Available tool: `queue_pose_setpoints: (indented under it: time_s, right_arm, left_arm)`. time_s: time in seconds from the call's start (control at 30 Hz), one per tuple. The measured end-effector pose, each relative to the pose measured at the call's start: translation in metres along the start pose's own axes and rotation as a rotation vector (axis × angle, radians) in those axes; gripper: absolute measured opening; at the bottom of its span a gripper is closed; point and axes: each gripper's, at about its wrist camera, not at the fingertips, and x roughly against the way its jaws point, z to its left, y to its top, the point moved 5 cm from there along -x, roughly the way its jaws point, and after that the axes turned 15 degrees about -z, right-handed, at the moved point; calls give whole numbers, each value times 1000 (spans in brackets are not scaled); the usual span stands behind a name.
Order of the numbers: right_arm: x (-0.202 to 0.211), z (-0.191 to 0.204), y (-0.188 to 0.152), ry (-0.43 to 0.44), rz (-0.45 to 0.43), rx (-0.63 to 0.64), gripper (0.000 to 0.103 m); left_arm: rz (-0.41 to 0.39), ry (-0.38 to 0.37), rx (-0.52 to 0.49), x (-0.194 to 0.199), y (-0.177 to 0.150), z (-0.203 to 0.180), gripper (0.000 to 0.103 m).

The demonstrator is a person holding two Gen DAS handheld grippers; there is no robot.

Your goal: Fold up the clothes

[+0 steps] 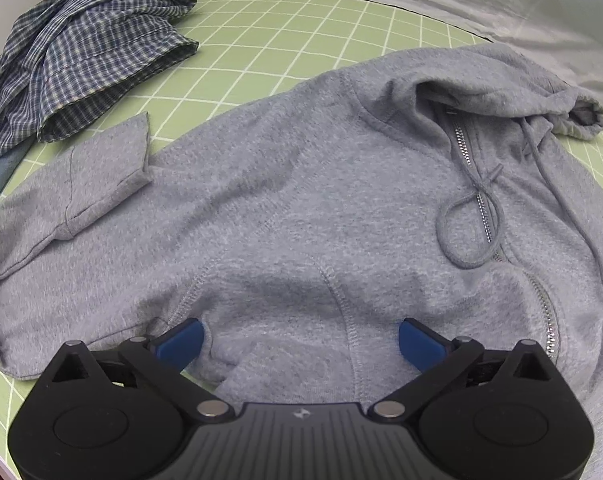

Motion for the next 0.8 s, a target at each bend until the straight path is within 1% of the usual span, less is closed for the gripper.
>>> queue_pose_setpoints:
  time_s: [0.03, 0.1, 0.17, 0.23, 0.27, 0.37, 0.47, 0.57, 0.6, 0.7, 0.77, 0.8]
  right_arm:
    - [1, -2, -10, -16, 29, 17, 10]
    - [6, -2, -14, -44, 30, 14, 20]
    - [12, 0, -12, -64, 20, 18, 55]
    - [18, 7, -6, -76, 0, 36, 68]
    - [21, 10, -3, -81, -11, 45, 73]
    - [21, 43, -3, -28, -9, 101, 82]
    - [21, 76, -4, 29, -5, 159, 85]
    - [21, 110, -6, 85, -1, 217, 85]
    - [21, 121, -6, 104, 0, 236, 85]
    - [22, 155, -8, 161, 4, 294, 85]
    - [21, 171, -10, 180, 9, 315, 85]
    - [21, 179, -11, 189, 12, 325, 85]
  left_arm:
    - [1, -2, -1, 0, 0, 1, 103]
    - [-1, -7, -2, 0, 2, 2, 103]
    - [-5, -13, -3, 2, 6, 2, 103]
    - [-10, -19, -5, 4, 9, 3, 103]
    - [-27, -23, -13, 6, 14, 2, 103]
    - [-96, -39, -36, 15, 34, -2, 103]
    - [-158, -61, -95, 14, 58, -16, 103]
    - [-197, -69, -170, 2, 85, -37, 103]
    - [-206, -78, -188, -3, 94, -45, 103]
    - [-201, -145, -207, -22, 119, -67, 103]
    - [-193, -191, -226, -35, 131, -83, 103]
    - [-195, -203, -243, -41, 134, -91, 103]
